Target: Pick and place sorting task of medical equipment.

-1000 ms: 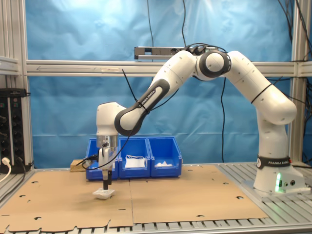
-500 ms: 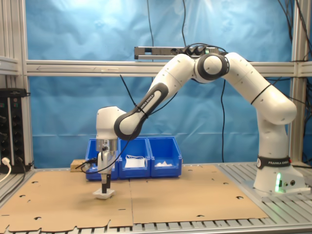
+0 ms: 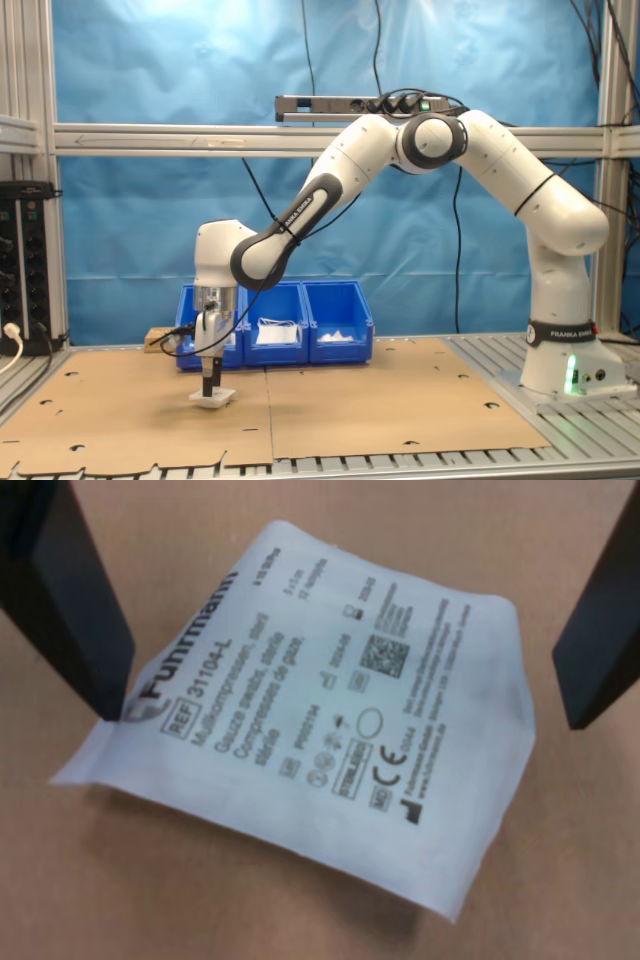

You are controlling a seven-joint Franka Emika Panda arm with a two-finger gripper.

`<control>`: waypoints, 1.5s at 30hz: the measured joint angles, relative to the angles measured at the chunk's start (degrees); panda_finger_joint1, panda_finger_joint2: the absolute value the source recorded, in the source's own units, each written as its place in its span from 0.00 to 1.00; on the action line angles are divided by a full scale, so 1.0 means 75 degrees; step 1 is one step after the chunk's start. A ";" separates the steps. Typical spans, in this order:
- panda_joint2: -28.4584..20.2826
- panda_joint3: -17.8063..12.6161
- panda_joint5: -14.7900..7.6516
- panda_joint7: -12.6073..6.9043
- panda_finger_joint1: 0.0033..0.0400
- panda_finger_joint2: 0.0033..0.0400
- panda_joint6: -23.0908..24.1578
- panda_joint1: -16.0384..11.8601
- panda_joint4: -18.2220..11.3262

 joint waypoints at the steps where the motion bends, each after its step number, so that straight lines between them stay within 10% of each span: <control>1: 0.0015 -0.0003 0.0000 0.0000 1.00 1.00 0.0007 0.0000 0.0018; 45: 0.0351 -0.0011 0.0000 0.0000 1.00 1.00 0.0064 0.0000 0.0165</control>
